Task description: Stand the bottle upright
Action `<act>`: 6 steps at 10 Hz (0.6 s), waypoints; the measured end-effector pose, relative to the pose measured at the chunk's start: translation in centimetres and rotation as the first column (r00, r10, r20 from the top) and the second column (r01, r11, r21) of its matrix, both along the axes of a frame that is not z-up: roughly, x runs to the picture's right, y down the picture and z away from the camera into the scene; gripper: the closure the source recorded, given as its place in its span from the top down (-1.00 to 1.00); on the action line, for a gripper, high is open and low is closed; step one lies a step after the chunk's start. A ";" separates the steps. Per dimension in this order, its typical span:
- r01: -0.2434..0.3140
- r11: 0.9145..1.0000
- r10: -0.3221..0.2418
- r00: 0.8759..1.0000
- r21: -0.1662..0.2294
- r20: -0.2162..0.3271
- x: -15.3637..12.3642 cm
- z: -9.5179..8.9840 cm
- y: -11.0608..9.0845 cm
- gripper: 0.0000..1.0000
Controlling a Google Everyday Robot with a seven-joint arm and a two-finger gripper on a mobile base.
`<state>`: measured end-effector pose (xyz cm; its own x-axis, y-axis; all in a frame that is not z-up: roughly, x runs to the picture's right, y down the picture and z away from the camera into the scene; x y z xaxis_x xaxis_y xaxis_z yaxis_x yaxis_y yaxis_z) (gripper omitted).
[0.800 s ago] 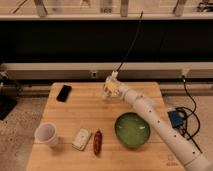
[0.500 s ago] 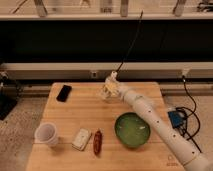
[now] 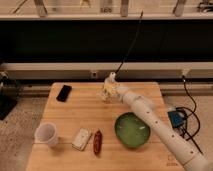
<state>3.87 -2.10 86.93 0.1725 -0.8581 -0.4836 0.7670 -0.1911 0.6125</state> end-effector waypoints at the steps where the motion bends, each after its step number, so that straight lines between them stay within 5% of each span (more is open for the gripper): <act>1: 0.008 1.000 -0.008 1.000 0.005 -0.003 -0.1 0.1 0.1 -0.94; 6: 0.057 0.997 -0.056 0.998 0.048 -0.015 -0.9 0.0 0.3 -0.94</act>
<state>2.95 -1.83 86.97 0.1175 -0.8419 -0.5266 0.7624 -0.2633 0.5911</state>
